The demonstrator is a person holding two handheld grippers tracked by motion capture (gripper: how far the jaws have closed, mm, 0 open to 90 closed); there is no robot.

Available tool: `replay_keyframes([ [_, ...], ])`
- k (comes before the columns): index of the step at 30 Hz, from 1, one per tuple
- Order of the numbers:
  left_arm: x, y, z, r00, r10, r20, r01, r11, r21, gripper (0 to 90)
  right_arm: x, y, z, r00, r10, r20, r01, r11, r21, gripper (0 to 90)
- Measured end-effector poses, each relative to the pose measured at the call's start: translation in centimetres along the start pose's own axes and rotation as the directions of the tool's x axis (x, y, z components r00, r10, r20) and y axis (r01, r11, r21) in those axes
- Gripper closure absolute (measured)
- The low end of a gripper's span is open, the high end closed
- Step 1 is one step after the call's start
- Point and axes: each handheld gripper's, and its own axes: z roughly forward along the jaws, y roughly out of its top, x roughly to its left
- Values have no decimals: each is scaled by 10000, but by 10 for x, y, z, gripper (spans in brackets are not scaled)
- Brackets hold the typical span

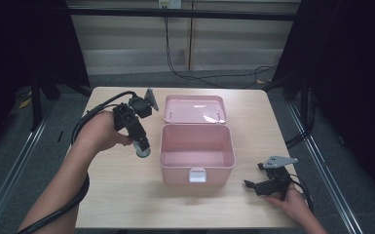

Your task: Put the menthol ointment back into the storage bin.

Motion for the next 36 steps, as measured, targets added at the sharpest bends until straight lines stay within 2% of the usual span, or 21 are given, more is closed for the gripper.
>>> replay_keyframes([
  [16,-10,32,-12,9995,294,103,-289,9985,-462,504,0,0,0,10000,-18,-6,18,10000,16,97],
  [31,-23,62,-6,9983,567,110,-561,9971,-517,504,0,0,0,10000,-18,-6,18,10000,16,97],
  [36,-25,69,-3,9987,480,142,-471,9972,-580,504,0,0,0,10000,-23,-6,23,10000,17,97],
])
